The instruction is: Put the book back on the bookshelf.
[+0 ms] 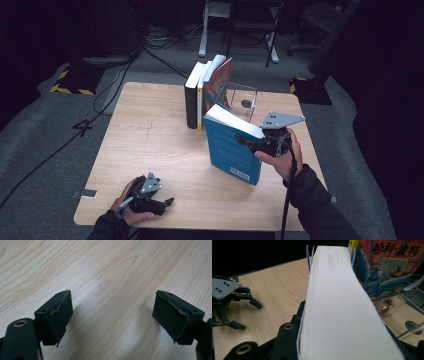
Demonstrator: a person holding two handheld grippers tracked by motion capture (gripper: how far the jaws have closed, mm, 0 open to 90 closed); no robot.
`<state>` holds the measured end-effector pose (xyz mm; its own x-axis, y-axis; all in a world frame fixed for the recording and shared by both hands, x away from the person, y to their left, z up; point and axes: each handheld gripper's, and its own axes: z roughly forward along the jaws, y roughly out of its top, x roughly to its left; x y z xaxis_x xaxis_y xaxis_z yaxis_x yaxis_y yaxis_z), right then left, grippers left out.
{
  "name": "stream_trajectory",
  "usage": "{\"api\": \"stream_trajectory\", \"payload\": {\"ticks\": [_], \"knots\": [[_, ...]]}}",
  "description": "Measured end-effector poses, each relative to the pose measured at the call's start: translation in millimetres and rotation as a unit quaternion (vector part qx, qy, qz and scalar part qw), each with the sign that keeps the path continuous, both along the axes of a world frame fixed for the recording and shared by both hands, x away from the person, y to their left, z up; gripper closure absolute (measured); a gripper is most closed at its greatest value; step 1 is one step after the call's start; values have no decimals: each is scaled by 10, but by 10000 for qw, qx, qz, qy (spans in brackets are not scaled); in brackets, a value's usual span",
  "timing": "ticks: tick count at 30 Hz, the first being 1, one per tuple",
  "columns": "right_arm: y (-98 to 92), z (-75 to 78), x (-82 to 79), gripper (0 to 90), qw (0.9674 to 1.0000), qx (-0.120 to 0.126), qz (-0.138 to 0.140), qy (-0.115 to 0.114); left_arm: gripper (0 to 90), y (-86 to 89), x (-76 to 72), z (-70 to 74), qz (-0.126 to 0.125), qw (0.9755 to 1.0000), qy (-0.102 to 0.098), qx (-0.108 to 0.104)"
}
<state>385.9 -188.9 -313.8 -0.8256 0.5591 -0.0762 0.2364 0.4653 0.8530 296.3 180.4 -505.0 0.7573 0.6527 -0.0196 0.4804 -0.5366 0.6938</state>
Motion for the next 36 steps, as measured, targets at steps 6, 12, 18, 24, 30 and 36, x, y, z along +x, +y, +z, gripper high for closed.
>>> {"api": "stream_trajectory", "payload": {"ticks": [6, 12, 18, 24, 30, 36], "knots": [[-41, 34, 202, 613, 9992, -49, -393, -110, 165, 0, 0, 0, 0, 10000, 4, 0], [-96, 71, 362, 613, 9967, 35, -793, -153, 165, 0, 0, 0, 4, 10000, 6, 1], [-132, 135, 524, 613, 9944, 32, -1036, -182, 165, -2, -1, -1, 11, 10000, -4, 1], [-157, 227, 670, 612, 9918, 61, -1246, -281, 163, -3, 1, -1, 2, 10000, 7, -1], [-157, 250, 811, 612, 9872, 186, -1546, -345, 162, -4, 2, -1, 1, 10000, 6, -2], [-211, 268, 962, 611, 9825, 423, -1793, -282, 157, -9, 7, 1, -61, 10000, 11, 25]]}}
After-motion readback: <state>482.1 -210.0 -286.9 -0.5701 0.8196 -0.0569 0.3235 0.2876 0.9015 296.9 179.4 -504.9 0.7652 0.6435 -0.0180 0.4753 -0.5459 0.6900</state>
